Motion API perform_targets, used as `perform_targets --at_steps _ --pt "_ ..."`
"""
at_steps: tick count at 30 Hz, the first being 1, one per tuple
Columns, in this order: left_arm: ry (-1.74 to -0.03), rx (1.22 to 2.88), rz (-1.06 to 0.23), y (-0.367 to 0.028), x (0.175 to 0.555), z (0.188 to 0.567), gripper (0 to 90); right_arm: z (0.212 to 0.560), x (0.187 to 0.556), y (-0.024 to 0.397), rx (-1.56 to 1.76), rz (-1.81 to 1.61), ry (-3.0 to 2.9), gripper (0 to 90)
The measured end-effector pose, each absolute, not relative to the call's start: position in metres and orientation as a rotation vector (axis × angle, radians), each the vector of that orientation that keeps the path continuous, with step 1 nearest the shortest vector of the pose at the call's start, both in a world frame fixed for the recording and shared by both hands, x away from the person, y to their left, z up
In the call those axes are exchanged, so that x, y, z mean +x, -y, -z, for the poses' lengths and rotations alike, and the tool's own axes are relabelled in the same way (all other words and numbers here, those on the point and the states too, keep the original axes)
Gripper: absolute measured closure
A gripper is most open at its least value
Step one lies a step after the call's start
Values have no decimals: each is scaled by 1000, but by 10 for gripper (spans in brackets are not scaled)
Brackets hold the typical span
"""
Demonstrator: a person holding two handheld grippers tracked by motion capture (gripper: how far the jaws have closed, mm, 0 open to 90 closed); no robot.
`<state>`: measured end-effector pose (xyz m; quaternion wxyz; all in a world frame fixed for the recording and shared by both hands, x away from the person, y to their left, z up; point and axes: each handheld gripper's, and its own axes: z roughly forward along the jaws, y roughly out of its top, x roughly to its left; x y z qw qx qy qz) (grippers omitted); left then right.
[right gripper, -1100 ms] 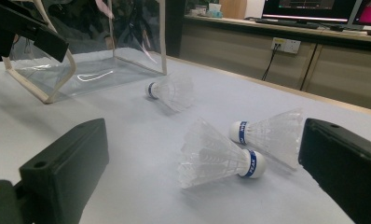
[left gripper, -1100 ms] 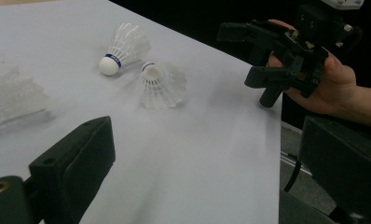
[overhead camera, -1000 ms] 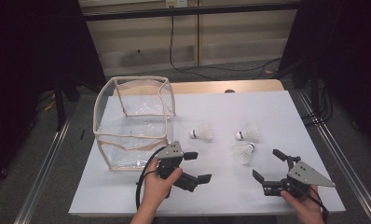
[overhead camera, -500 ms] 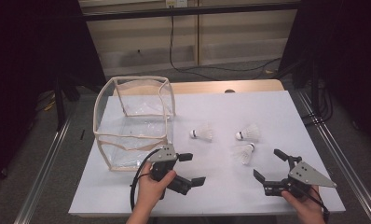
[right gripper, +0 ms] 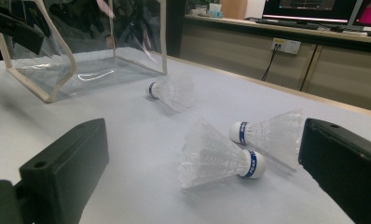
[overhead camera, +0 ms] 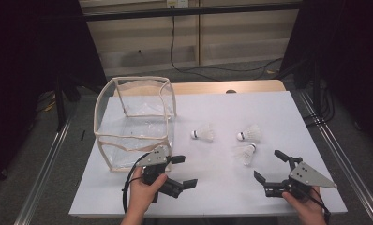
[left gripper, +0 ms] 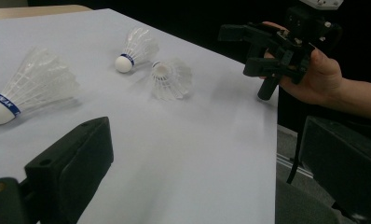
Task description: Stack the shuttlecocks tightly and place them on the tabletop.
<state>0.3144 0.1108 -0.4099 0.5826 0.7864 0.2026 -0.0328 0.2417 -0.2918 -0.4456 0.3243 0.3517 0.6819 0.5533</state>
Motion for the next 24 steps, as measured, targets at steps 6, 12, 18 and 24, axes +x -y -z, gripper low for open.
perform_targets --at_steps 6,12,18,24 --pt "-494 1829 60 -123 313 413 30 446 242 292 923 -1452 -1790 11" --pt "-514 1814 45 -133 313 413 29 446 242 292 924 -1449 -1789 11" --pt "-519 1797 29 -143 314 412 30 447 242 292 920 -1446 -1792 11" --pt "-534 1793 17 -152 314 412 30 447 242 292 926 -1446 -1793 11"
